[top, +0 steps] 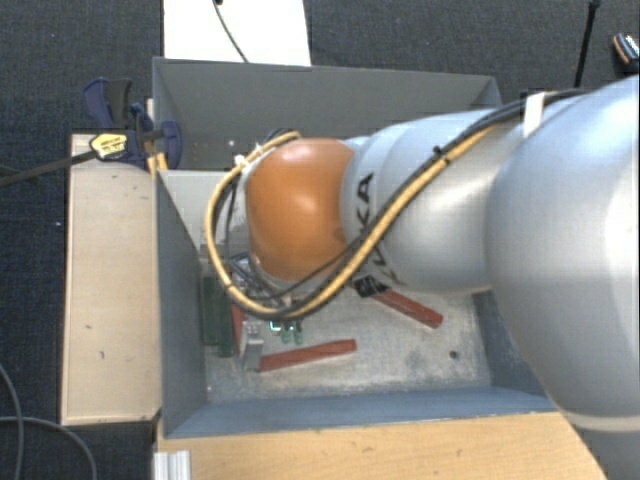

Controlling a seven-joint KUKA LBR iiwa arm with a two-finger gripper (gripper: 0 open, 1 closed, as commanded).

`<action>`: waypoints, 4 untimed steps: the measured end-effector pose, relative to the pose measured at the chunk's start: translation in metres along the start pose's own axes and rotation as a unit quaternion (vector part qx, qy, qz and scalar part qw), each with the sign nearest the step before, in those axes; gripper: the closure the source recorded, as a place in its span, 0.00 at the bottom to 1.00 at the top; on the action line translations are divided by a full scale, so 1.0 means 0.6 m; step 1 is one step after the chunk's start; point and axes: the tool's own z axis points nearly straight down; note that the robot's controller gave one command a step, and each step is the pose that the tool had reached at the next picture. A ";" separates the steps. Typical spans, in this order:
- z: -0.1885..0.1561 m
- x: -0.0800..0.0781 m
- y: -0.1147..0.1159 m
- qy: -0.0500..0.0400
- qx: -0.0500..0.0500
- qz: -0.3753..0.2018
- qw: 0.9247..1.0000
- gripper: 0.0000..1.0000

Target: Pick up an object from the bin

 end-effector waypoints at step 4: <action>0.138 0.041 -0.175 -0.005 -0.001 -0.083 0.997 0.00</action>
Offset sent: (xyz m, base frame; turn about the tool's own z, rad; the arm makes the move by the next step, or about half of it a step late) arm 0.0052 -0.0825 -0.0830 -0.1649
